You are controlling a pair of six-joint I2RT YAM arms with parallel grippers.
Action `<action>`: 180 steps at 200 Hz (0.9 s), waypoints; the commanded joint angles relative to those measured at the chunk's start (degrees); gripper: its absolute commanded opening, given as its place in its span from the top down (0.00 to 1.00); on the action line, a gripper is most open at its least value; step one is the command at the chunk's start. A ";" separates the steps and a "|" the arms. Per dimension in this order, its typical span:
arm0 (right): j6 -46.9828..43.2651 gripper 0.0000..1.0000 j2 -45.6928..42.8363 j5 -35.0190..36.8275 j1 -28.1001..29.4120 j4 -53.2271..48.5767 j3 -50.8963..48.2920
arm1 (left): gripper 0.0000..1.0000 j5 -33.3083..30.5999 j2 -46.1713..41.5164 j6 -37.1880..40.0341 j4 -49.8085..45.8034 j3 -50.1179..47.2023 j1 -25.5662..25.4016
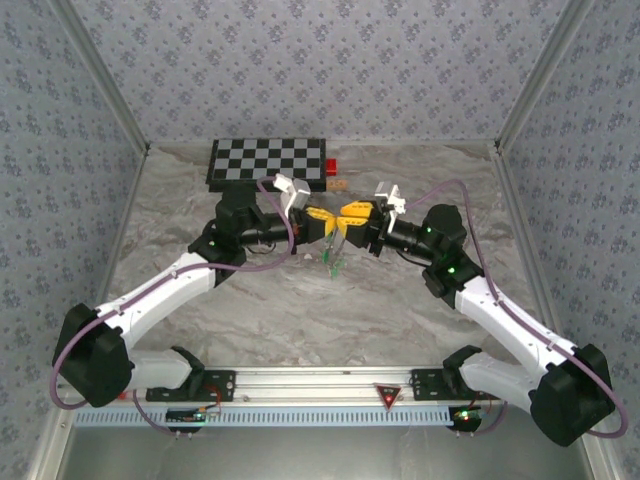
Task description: Put the keys on the keyring
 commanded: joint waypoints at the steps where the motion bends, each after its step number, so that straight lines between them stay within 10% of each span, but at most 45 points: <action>1: -0.53 0.68 -1.17 2.26 0.11 -0.46 -0.67 | 1.00 -1.25 -2.24 3.51 -4.04 3.05 0.63; 180: -5.71 0.64 0.52 5.94 0.62 -8.96 -0.52 | 1.00 -23.07 -10.07 31.48 -44.48 12.22 -2.77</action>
